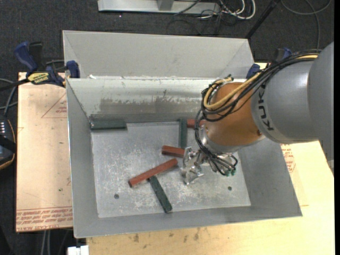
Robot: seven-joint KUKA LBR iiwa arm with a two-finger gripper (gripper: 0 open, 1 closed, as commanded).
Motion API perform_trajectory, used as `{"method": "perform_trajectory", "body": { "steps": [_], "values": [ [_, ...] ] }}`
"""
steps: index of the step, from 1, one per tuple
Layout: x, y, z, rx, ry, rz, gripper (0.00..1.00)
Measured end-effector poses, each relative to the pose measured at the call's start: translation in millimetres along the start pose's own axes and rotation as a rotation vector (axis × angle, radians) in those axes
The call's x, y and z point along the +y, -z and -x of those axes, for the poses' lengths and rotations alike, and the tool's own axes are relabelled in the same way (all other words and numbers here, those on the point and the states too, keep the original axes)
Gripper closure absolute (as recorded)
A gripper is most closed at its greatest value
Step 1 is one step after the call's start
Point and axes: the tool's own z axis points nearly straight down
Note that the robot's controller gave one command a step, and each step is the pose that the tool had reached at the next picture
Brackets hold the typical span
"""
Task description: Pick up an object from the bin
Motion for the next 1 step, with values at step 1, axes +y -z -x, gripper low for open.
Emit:
{"method": "perform_trajectory", "body": {
  "steps": [1],
  "values": [
    [0.8,-3.3,-3.9,0.014,0.001,0.003,0.00]
  ]
}}
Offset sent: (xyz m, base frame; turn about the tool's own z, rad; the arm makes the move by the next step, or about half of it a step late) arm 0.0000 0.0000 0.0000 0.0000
